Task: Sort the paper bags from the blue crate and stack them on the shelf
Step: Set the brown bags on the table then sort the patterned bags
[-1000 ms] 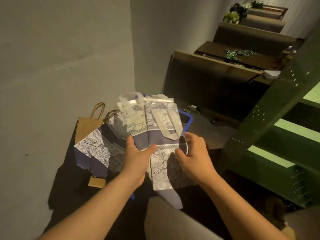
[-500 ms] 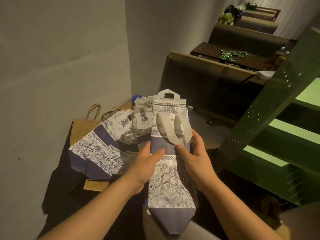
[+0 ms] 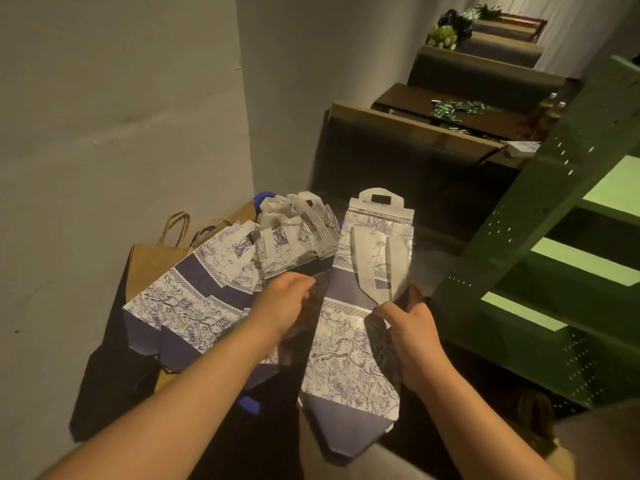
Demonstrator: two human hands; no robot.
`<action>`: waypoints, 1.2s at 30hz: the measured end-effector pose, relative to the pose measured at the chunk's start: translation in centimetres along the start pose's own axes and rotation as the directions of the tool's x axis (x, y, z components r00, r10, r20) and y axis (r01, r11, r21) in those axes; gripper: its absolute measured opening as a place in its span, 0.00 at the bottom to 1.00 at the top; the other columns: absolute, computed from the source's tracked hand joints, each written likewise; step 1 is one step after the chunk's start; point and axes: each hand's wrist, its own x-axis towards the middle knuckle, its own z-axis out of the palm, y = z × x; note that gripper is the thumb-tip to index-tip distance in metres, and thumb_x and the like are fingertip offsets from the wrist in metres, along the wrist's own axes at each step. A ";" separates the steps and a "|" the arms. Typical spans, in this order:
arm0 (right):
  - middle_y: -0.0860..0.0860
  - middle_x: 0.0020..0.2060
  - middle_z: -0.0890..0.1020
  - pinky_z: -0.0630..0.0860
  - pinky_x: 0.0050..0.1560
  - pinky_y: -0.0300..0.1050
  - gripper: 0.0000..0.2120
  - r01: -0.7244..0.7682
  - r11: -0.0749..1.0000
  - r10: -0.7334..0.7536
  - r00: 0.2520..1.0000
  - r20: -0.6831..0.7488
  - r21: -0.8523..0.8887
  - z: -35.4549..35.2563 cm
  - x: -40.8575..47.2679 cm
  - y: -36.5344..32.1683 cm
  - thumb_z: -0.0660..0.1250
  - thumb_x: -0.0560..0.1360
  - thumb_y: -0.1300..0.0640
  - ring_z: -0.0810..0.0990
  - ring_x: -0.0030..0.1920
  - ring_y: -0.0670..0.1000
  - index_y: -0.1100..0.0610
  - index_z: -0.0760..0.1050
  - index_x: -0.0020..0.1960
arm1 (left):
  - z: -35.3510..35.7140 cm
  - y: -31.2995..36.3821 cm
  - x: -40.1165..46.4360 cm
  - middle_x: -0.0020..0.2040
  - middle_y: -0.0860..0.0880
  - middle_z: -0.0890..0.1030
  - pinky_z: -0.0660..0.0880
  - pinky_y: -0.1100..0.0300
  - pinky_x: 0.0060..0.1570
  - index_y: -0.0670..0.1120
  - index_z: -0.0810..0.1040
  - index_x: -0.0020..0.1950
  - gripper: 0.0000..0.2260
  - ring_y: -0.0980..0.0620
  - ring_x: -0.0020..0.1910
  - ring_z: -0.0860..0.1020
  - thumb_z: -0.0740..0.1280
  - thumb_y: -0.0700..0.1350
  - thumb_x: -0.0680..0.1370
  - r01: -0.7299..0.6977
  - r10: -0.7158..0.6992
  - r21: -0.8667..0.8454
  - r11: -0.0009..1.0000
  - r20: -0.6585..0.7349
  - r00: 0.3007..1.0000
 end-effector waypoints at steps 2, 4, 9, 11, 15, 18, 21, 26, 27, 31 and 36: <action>0.64 0.49 0.78 0.75 0.42 0.55 0.16 -0.032 0.999 0.032 0.998 -0.046 0.010 -0.5 0.4 0.3 0.73 0.73 0.55 0.80 0.49 0.61 0.59 0.68 0.53 | -0.5 0.0 2.0 0.47 0.46 0.82 0.73 0.54 0.41 0.47 0.79 0.53 0.05 0.48 0.40 0.76 0.64 0.47 0.83 0.054 -0.060 -0.063 0.997 -0.100 0.993; 0.63 0.53 0.79 0.80 0.48 0.60 0.16 -0.045 0.998 0.047 0.997 -0.056 0.036 -0.9 0.6 0.5 0.73 0.74 0.56 0.82 0.54 0.63 0.57 0.68 0.54 | -0.7 -0.5 4.0 0.43 0.45 0.79 0.73 0.51 0.43 0.47 0.78 0.47 0.05 0.45 0.41 0.74 0.66 0.46 0.81 0.116 -0.127 -0.061 0.991 -0.232 0.964; 0.67 0.56 0.78 0.79 0.52 0.66 0.17 -0.071 0.996 0.075 0.992 -0.102 0.045 -1.7 1.0 1.2 0.73 0.74 0.57 0.81 0.56 0.67 0.60 0.69 0.57 | -0.2 -1.7 7.3 0.60 0.43 0.76 0.76 0.42 0.60 0.43 0.68 0.69 0.39 0.37 0.61 0.75 0.71 0.64 0.66 0.367 -0.355 -0.029 0.930 -0.335 0.873; 0.67 0.53 0.79 0.76 0.46 0.59 0.18 -0.076 0.996 0.082 0.990 -0.118 0.055 -2.0 1.1 1.3 0.73 0.74 0.56 0.81 0.50 0.63 0.62 0.70 0.57 | -0.1 -3.7 10.1 0.68 0.40 0.74 0.75 0.38 0.63 0.45 0.63 0.74 0.52 0.35 0.65 0.74 0.71 0.69 0.56 0.393 -0.357 0.041 0.919 -0.337 0.871; 0.62 0.47 0.77 0.72 0.44 0.55 0.16 -0.085 0.995 0.091 0.986 -0.141 0.045 -2.5 1.2 1.4 0.72 0.75 0.58 0.77 0.46 0.59 0.63 0.70 0.56 | 0.2 -1.4 8.6 0.73 0.40 0.70 0.75 0.45 0.64 0.39 0.57 0.78 0.50 0.34 0.71 0.70 0.83 0.54 0.67 0.392 -0.363 0.040 0.919 -0.303 0.881; 0.61 0.47 0.77 0.72 0.43 0.54 0.14 -0.076 0.996 0.083 0.987 -0.137 0.055 -2.7 1.2 1.6 0.72 0.75 0.58 0.77 0.46 0.58 0.62 0.70 0.54 | 0.0 -0.4 8.4 0.74 0.39 0.72 0.72 0.43 0.69 0.36 0.62 0.79 0.43 0.36 0.72 0.71 0.81 0.44 0.72 0.374 -0.363 0.003 0.927 -0.230 0.903; 0.62 0.47 0.77 0.72 0.42 0.53 0.16 -0.080 0.996 0.085 0.987 -0.133 0.049 -2.8 1.3 1.9 0.71 0.76 0.58 0.77 0.46 0.58 0.64 0.70 0.57 | -1.0 -0.8 9.1 0.67 0.39 0.79 0.74 0.40 0.67 0.36 0.73 0.71 0.31 0.35 0.65 0.77 0.81 0.42 0.72 0.363 -0.372 -0.084 0.928 -0.201 0.906; 0.59 0.42 0.74 0.68 0.39 0.53 0.15 -0.052 0.996 0.061 0.991 -0.118 0.074 -2.2 1.4 1.8 0.72 0.76 0.53 0.71 0.39 0.55 0.61 0.69 0.49 | -2.5 -1.0 9.1 0.50 0.38 0.83 0.81 0.44 0.46 0.40 0.78 0.52 0.07 0.39 0.45 0.83 0.72 0.41 0.77 0.324 -0.388 -0.316 0.892 -0.163 0.907; 0.58 0.41 0.72 0.67 0.38 0.52 0.18 -0.042 0.995 0.052 0.993 -0.109 0.085 -2.1 1.3 1.6 0.73 0.75 0.49 0.69 0.37 0.54 0.60 0.69 0.49 | -2.8 -0.9 8.8 0.48 0.39 0.82 0.81 0.46 0.44 0.40 0.77 0.50 0.05 0.39 0.43 0.82 0.71 0.40 0.78 0.319 -0.387 -0.333 0.887 -0.162 0.908; 0.57 0.38 0.76 0.70 0.36 0.50 0.30 0.014 0.986 -0.007 0.999 -0.047 0.165 -1.8 1.0 0.9 0.77 0.69 0.42 0.72 0.36 0.55 0.64 0.73 0.56 | -4.1 -1.3 8.0 0.59 0.35 0.81 0.80 0.34 0.55 0.38 0.77 0.58 0.17 0.34 0.53 0.82 0.76 0.38 0.72 0.284 -0.358 -0.405 0.869 -0.119 0.926; 0.52 0.37 0.84 0.77 0.41 0.47 0.16 0.067 0.985 -0.070 0.997 0.012 0.156 -1.3 1.0 -0.2 0.73 0.77 0.51 0.82 0.41 0.54 0.60 0.79 0.58 | -3.7 1.0 3.9 0.48 0.40 0.82 0.80 0.38 0.55 0.46 0.74 0.51 0.11 0.39 0.49 0.83 0.70 0.31 0.79 0.202 -0.248 -0.394 0.896 -0.068 0.966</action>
